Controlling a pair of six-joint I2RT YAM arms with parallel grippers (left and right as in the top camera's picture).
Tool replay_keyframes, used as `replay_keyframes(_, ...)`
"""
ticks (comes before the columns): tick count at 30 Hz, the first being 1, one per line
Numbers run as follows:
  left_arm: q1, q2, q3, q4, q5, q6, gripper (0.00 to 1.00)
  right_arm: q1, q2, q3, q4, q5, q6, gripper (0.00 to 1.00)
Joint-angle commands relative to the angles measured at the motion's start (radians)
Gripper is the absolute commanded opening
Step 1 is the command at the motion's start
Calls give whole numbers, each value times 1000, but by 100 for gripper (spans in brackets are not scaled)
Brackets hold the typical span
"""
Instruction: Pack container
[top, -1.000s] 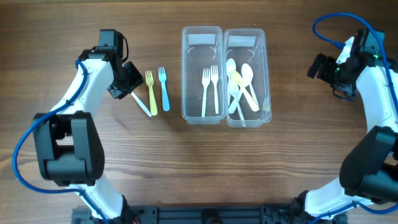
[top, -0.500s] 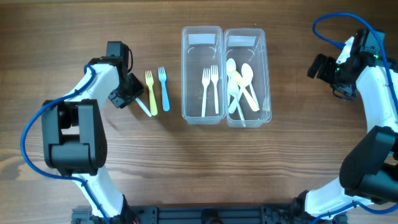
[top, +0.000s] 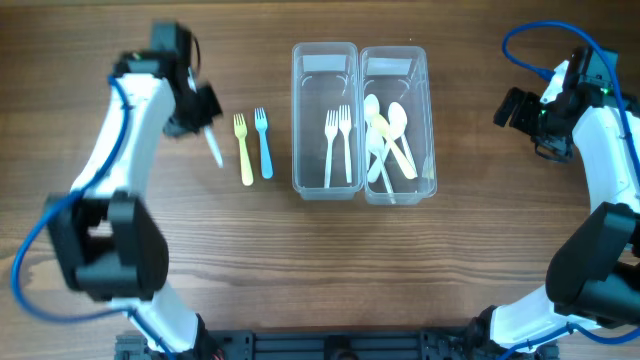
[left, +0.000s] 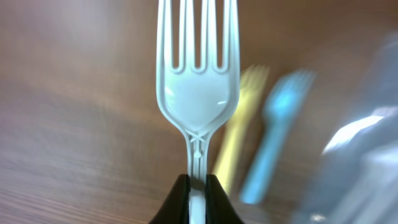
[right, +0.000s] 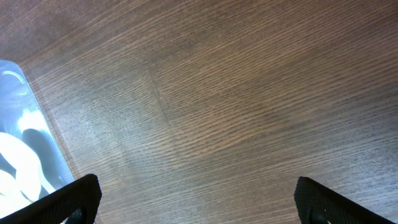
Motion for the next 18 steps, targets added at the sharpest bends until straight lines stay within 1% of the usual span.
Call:
replay_keyframes(1, -86, -166, 142, -12, 10, 74, 4, 3, 12, 0, 1, -14, -2, 99)
replay_keyframes(2, -150, -199, 144, -5, 33, 60, 4, 3, 12, 0, 1, -14, -2, 99)
replay_keyframes(3, -198, -205, 144, -1, 40, 60, 4, 3, 12, 0, 2, -14, -2, 99)
replay_keyframes(4, -286, -204, 144, 1, 39, 61, 4, 3, 12, 0, 2, -14, -2, 99)
replay_keyframes(5, -336, -199, 144, 5, 36, 69, 4, 3, 12, 0, 2, -14, -2, 100)
replay_keyframes(6, -396, -190, 144, 11, 11, 76, 4, 3, 12, 0, 2, -14, -2, 99)
replay_keyframes(7, -486, -166, 144, 13, -100, 73, 4, 3, 12, 0, 0, -13, -3, 99)
replay_keyframes(8, -514, -149, 144, 13, -141, 49, 4, 3, 12, 0, 0, -13, -2, 99)
replay_keyframes(10, -518, -126, 144, 15, -142, 22, 4, 3, 12, 0, 0, -13, -2, 100)
replay_keyframes(12, -501, -123, 144, 21, -142, 22, 5, 3, 12, 0, 0, -13, -2, 99)
replay_keyframes(13, -481, -123, 144, 21, -142, 22, 11, 3, 12, 0, 0, -13, -2, 99)
replay_keyframes(14, -460, -123, 144, 16, -151, 22, 25, 3, 12, 0, 0, -14, -2, 100)
replay_keyframes(15, -425, -121, 140, 12, -180, 22, 31, 3, 12, 0, 0, -14, -2, 99)
replay_keyframes(16, -379, -119, 123, 17, -190, 22, 36, 3, 12, 0, 0, -14, -2, 99)
replay_keyframes(18, -275, -77, 66, 25, -181, 22, 40, 3, 12, 0, 0, -14, -2, 99)
